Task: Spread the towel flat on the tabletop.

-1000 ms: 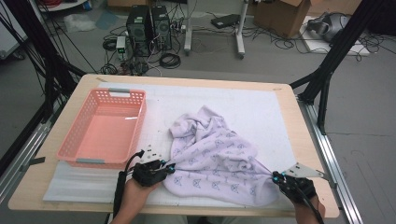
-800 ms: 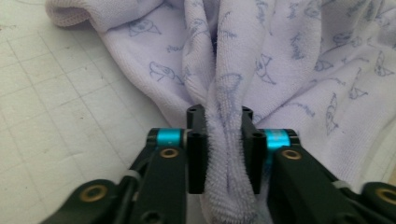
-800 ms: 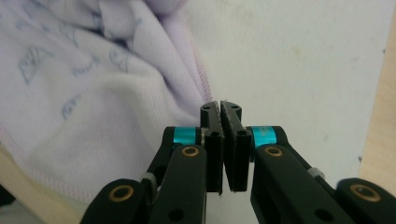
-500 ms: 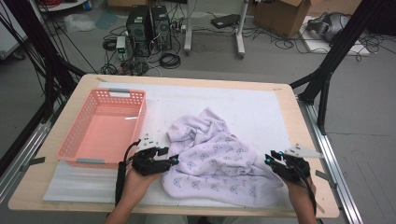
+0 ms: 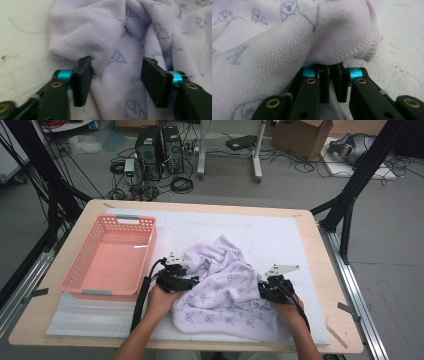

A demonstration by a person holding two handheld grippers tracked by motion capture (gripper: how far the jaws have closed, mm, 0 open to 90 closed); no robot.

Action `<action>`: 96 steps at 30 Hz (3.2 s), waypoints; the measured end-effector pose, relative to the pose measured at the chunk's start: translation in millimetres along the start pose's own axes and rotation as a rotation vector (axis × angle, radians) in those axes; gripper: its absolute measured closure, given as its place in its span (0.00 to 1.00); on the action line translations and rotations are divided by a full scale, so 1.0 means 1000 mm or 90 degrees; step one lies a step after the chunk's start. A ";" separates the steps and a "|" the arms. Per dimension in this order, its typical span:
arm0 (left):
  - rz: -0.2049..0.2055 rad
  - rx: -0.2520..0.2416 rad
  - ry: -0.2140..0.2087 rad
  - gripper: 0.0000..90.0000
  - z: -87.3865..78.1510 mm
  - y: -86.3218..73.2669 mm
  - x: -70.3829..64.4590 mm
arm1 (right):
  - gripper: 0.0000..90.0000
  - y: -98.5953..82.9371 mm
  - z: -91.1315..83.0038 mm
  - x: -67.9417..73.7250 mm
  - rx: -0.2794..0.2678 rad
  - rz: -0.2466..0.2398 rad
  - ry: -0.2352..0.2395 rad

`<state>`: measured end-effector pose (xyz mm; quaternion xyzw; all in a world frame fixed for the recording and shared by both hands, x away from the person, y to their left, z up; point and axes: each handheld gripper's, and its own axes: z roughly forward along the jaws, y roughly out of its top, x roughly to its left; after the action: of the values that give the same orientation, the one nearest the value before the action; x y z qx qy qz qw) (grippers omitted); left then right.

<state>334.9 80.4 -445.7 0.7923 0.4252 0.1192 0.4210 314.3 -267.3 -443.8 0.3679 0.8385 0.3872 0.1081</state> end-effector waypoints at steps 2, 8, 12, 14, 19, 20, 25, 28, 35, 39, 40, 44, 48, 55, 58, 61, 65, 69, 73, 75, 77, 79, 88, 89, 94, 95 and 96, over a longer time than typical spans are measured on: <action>0.016 0.007 0.014 0.61 -0.001 0.000 -0.005 | 0.97 -0.001 -0.002 -0.003 -0.004 0.009 -0.011; 0.026 0.005 0.026 0.96 -0.013 -0.007 -0.005 | 0.97 -0.012 -0.028 -0.014 -0.018 0.057 -0.134; 0.013 -0.009 0.013 0.97 -0.025 -0.018 -0.003 | 0.97 -0.026 -0.051 -0.024 -0.007 0.075 -0.211; 0.002 -0.015 0.001 0.96 -0.031 -0.024 -0.001 | 0.97 -0.036 -0.066 -0.027 -0.024 0.084 -0.216; -0.007 -0.030 -0.016 0.96 -0.041 -0.031 -0.002 | 0.97 -0.064 -0.100 -0.033 -0.048 0.103 -0.235; -0.006 -0.030 -0.019 0.96 -0.043 -0.032 -0.003 | 0.97 -0.068 -0.104 -0.034 -0.047 0.107 -0.238; -0.024 -0.044 -0.032 0.90 -0.049 -0.030 -0.002 | 0.97 -0.081 -0.119 -0.033 -0.037 0.101 -0.220; -0.036 -0.046 -0.044 0.69 -0.047 -0.023 0.001 | 0.82 -0.075 -0.119 -0.032 -0.037 0.102 -0.210; -0.031 -0.063 -0.026 0.51 -0.035 -0.002 0.003 | 0.54 -0.033 -0.095 -0.031 -0.090 0.069 -0.186; -0.022 -0.054 -0.014 0.47 -0.022 0.007 0.006 | 0.49 -0.016 -0.052 -0.031 -0.031 0.045 -0.122; -0.021 -0.044 -0.010 0.47 -0.018 0.009 0.006 | 0.50 -0.015 -0.042 -0.031 -0.018 0.046 -0.113; -0.024 -0.033 0.006 0.45 -0.007 0.011 0.008 | 0.73 -0.020 -0.028 -0.026 0.012 0.030 -0.099; -0.018 -0.026 0.010 0.45 -0.002 0.010 0.009 | 0.92 -0.026 -0.045 -0.018 0.035 -0.012 -0.098; -0.021 -0.036 0.006 0.45 -0.001 0.010 0.012 | 0.85 -0.044 -0.081 -0.006 0.077 -0.034 -0.056; -0.029 -0.037 0.005 0.45 0.002 0.010 0.011 | 0.60 -0.029 -0.081 -0.014 0.024 -0.016 -0.076; -0.025 -0.040 0.003 0.46 0.001 0.010 0.011 | 0.56 -0.003 -0.068 -0.025 -0.034 -0.019 -0.070; -0.030 -0.051 0.003 0.46 0.000 0.010 0.012 | 0.52 0.031 -0.031 -0.039 -0.048 -0.011 -0.064; -0.029 -0.066 -0.004 0.46 -0.003 0.011 0.012 | 0.52 0.050 0.005 -0.050 -0.046 -0.005 -0.033; -0.025 -0.076 -0.010 0.46 -0.006 0.012 0.011 | 0.51 0.059 0.033 -0.056 -0.022 0.007 -0.020; -0.028 -0.080 -0.012 0.46 -0.007 0.012 0.012 | 0.50 0.061 0.048 -0.056 -0.004 0.018 -0.021; -0.029 -0.082 -0.009 0.46 -0.007 0.012 0.012 | 0.49 0.063 0.062 -0.051 0.015 0.004 -0.028; -0.031 -0.085 -0.007 0.46 -0.007 0.012 0.013 | 0.59 0.069 0.068 -0.047 0.017 -0.018 -0.048; -0.027 -0.094 0.022 0.48 -0.006 0.012 0.016 | 0.95 0.086 0.059 -0.072 -0.004 0.003 -0.142; -0.032 -0.094 0.019 0.48 -0.005 0.013 0.016 | 0.95 0.087 0.055 -0.078 -0.018 0.015 -0.162; -0.052 -0.109 0.011 0.48 0.000 0.018 0.017 | 0.94 0.092 0.033 -0.104 -0.093 0.077 -0.267; -0.058 -0.108 0.009 0.48 0.001 0.019 0.018 | 0.94 0.093 0.030 -0.107 -0.104 0.089 -0.282; -0.059 -0.102 0.006 0.48 0.003 0.020 0.017 | 0.94 0.094 0.027 -0.109 -0.108 0.091 -0.305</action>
<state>358.5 86.4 -434.6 0.7351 0.4524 0.1366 0.4861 454.1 -288.2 -404.4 0.4973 0.7252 0.3645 0.3065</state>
